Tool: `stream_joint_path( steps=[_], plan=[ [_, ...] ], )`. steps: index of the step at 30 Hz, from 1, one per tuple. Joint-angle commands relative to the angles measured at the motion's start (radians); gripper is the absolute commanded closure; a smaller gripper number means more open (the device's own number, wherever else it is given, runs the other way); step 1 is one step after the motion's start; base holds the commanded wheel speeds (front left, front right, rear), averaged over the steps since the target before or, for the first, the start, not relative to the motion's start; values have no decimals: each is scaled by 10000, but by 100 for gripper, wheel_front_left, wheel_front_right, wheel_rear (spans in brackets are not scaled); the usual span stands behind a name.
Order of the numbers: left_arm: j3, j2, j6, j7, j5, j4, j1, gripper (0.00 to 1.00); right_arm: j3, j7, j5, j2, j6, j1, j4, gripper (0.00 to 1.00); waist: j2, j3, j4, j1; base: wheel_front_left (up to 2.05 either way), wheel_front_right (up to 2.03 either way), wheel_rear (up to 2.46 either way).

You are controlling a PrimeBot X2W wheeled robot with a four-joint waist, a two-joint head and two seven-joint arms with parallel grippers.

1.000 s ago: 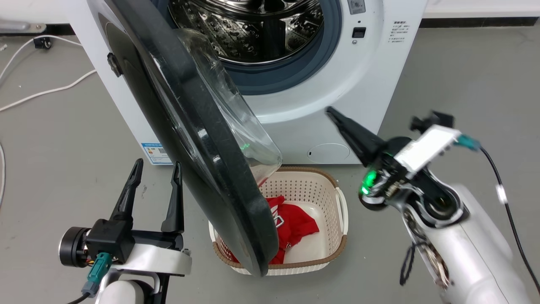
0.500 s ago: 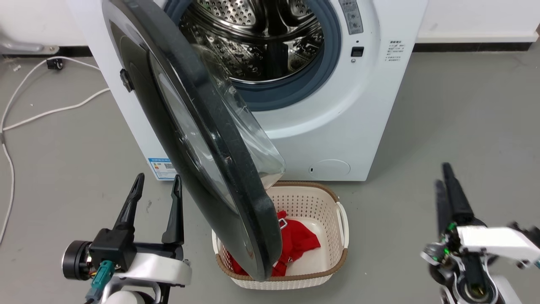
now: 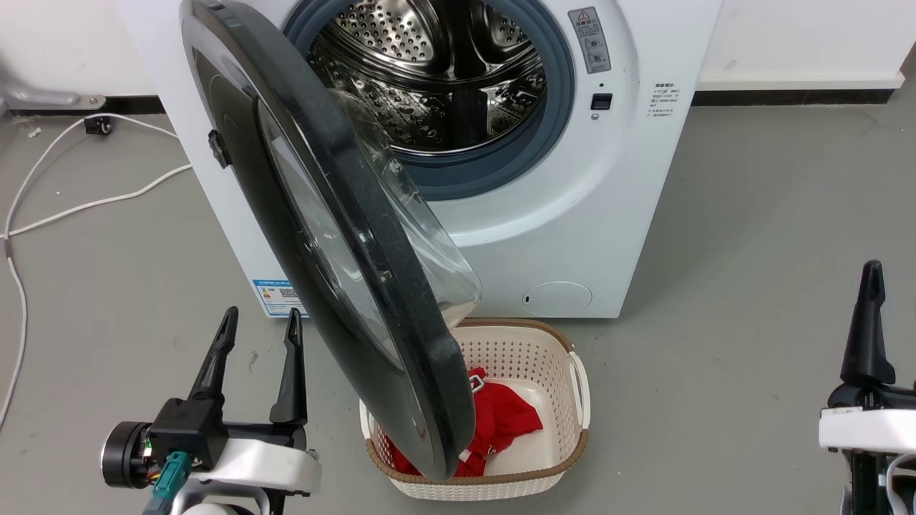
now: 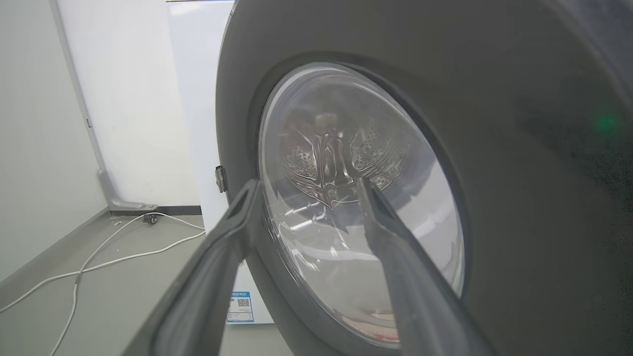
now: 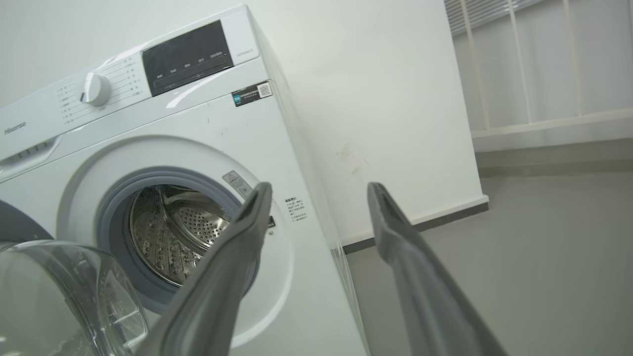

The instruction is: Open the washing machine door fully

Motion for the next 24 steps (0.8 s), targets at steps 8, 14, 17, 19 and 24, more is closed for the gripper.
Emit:
stream_joint_path(
  steps=[8, 14, 17, 19, 24],
  plan=[
    [151, -6, -32, -23, 109, -89, -62, 0, 852, -10, -3785, 63, -3, 921, -1141, 0, 0, 50, -70, 1, 0, 0, 0],
    [209, -7, -54, -23, 162, -80, -101, 0, 1391, -11, -4559, 65, -5, 1247, -987, 0, 0, 101, -72, 1, 0, 0, 0],
    [209, -7, -77, -23, 164, -73, -125, 0, 1489, -13, -4335, 61, -5, 1265, -684, 0, 0, 123, -58, 1, 0, 0, 0],
    [205, -8, -98, -23, 171, -84, -144, 0, 1539, -11, -4138, 61, -5, 1139, -376, 0, 0, 152, -42, 1, 0, 0, 0],
    [220, -8, -108, -23, 181, -90, -131, 0, 1561, -12, -4113, 62, -5, 938, -246, 0, 0, 169, -49, 1, 0, 0, 0]
  ],
)
